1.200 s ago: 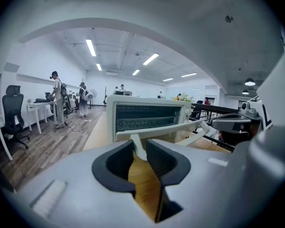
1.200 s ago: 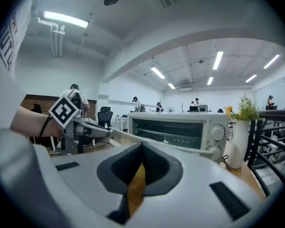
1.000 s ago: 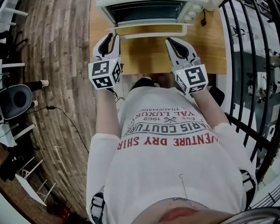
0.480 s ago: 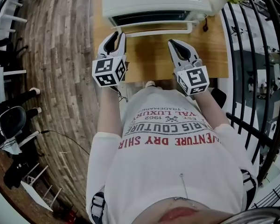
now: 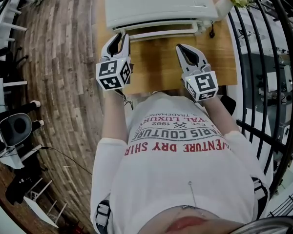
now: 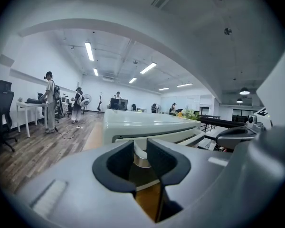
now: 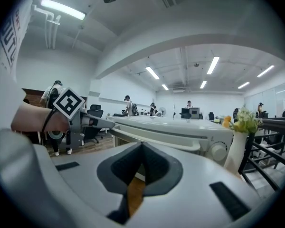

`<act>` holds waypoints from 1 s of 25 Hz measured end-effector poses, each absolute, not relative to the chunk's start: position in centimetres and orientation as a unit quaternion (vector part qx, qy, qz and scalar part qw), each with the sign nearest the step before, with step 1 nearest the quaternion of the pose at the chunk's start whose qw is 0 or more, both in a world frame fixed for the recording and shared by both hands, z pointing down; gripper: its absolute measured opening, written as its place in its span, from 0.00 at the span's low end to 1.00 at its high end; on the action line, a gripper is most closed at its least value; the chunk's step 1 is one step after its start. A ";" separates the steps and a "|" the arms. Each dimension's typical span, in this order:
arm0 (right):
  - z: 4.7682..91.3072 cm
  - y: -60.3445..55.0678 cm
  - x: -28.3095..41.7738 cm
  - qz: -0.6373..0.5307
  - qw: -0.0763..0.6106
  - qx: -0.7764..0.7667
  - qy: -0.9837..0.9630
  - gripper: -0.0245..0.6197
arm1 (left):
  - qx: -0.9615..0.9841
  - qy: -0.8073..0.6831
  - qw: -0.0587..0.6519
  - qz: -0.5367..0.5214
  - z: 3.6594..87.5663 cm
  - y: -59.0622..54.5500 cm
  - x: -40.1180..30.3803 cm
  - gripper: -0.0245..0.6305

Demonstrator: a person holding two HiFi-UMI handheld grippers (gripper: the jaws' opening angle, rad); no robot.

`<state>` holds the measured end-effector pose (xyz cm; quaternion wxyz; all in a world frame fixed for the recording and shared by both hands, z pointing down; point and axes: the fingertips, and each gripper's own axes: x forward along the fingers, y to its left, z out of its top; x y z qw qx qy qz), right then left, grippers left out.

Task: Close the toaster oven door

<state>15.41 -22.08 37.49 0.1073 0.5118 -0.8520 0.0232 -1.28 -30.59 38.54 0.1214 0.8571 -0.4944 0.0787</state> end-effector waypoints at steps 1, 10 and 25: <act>37.5 -22.2 15.4 0.022 0.108 0.512 -0.852 0.02 | 0.857 -0.495 0.121 0.077 38.5 -30.8 -1.3 0.18; 37.4 -22.8 16.2 0.015 0.116 0.512 -0.851 0.02 | 0.858 -0.492 0.130 0.070 38.2 -31.7 -1.3 0.18; 35.8 -22.5 16.2 0.008 0.094 0.506 -0.857 0.02 | 0.867 -0.490 0.067 0.060 33.8 -29.8 -0.8 0.11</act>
